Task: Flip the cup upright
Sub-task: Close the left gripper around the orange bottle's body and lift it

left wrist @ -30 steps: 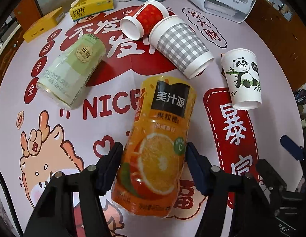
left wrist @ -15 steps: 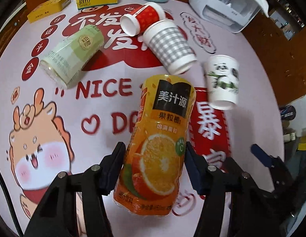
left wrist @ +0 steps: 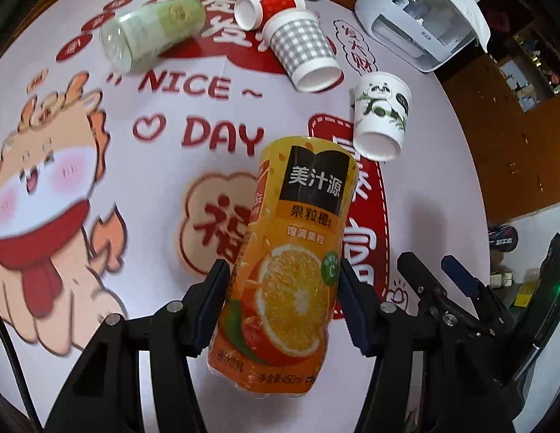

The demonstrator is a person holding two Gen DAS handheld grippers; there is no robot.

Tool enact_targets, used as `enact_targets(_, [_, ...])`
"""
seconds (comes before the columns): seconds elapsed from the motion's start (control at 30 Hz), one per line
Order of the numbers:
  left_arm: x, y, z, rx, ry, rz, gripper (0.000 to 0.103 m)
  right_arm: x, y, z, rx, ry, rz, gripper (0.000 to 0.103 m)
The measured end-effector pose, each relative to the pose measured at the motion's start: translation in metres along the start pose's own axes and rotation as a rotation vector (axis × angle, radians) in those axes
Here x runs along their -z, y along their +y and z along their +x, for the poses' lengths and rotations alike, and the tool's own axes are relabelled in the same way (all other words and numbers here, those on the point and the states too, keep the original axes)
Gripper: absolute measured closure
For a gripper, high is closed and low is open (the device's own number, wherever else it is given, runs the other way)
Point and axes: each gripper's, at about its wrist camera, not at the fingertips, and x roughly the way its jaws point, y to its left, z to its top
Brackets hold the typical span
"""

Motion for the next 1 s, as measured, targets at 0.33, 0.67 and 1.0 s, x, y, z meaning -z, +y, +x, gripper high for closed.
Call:
enact_targets(0.33, [0.023, -0.015, 0.011, -0.002, -0.001, 0.007, 0.042, 0.015, -0.008, -0.007, -0.002, 0.007, 0.020, 0.023])
enact_targets(0.67, [0.021, -0.027, 0.017, -0.014, 0.001, 0.030, 0.040, 0.018, -0.016, -0.003, -0.002, 0.020, 0.035, 0.023])
enact_targets(1.0, [0.019, -0.017, 0.020, -0.001, 0.025, 0.007, 0.022, 0.018, -0.012, 0.002, -0.040, 0.041, 0.039, 0.023])
